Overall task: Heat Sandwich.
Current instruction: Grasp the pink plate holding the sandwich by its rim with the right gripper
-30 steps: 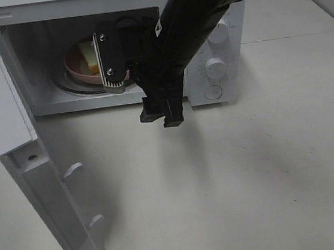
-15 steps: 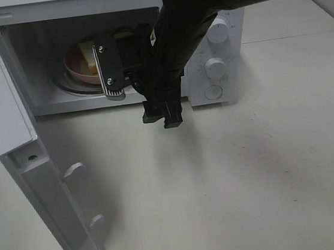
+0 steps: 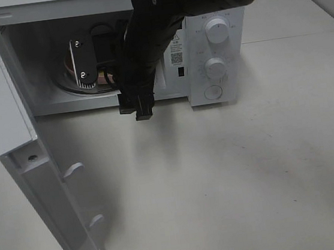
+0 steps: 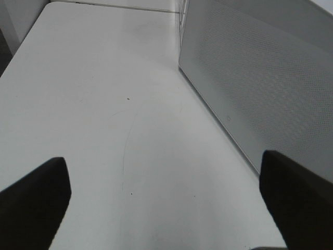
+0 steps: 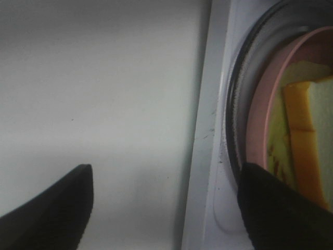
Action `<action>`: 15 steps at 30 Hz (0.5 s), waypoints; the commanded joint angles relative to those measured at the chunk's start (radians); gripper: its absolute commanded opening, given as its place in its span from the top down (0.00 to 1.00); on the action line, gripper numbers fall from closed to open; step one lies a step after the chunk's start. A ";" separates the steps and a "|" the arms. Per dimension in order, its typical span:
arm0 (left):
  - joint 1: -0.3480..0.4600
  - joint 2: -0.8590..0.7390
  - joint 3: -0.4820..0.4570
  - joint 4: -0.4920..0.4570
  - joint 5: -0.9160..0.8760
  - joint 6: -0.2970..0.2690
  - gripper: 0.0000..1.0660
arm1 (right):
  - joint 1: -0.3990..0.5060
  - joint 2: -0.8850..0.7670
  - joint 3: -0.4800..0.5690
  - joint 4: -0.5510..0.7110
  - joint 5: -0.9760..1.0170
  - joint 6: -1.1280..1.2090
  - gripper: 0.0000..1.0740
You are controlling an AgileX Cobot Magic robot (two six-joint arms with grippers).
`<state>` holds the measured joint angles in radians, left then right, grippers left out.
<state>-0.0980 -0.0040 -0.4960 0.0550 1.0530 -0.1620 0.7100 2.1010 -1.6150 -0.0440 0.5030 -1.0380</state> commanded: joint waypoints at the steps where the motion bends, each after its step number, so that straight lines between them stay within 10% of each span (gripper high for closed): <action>1: 0.000 -0.016 0.000 -0.009 -0.009 -0.009 0.15 | 0.002 0.035 -0.053 -0.001 0.011 0.024 0.31; 15: 0.000 -0.016 0.000 -0.009 -0.009 -0.009 0.15 | -0.009 0.125 -0.161 0.062 0.009 0.019 0.31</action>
<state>-0.0980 -0.0040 -0.4960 0.0550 1.0530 -0.1620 0.7090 2.2160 -1.7610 0.0000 0.5110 -1.0200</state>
